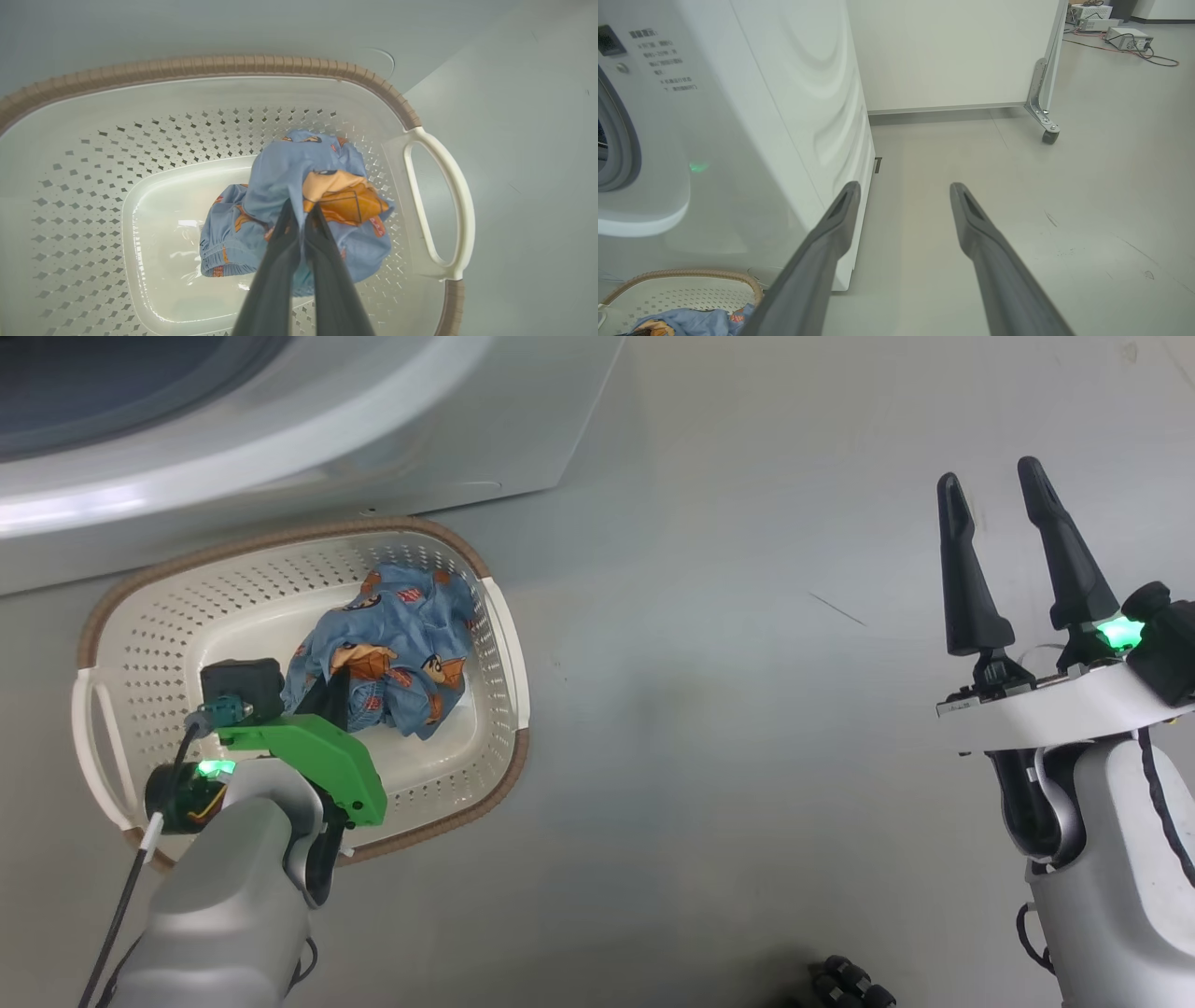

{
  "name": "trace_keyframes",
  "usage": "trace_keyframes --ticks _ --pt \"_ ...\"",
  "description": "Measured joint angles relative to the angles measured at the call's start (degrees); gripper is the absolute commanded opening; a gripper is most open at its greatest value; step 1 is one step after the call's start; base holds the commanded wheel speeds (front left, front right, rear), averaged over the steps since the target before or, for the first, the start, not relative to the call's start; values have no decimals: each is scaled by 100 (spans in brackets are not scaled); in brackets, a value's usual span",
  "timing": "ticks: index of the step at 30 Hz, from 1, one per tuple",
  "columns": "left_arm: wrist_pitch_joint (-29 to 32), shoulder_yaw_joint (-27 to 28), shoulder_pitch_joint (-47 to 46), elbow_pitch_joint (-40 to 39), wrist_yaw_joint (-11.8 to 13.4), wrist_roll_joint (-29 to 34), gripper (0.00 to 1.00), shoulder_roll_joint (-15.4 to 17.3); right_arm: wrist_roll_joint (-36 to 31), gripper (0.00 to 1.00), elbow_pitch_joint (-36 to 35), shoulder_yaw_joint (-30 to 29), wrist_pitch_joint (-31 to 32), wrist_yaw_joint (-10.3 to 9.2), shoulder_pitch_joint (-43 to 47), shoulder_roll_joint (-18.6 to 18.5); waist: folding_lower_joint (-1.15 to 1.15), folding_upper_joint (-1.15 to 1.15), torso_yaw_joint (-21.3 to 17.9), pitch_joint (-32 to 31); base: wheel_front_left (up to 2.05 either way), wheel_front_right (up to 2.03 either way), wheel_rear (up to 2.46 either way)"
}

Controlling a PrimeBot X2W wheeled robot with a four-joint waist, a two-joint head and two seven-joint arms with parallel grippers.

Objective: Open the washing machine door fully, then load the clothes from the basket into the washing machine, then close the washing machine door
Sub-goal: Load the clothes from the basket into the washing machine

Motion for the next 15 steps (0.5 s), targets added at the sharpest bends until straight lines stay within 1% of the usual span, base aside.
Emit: trace_keyframes --ticks 6,15 --pt "-166 67 262 -5 0 -260 0 24 0 100 166 -15 0 0 387 -85 0 0 161 -516 0 0 0" --pt "-254 167 452 -216 0 -315 0 193 0 100 226 -74 0 0 770 -212 0 0 325 -1093 0 0 0"
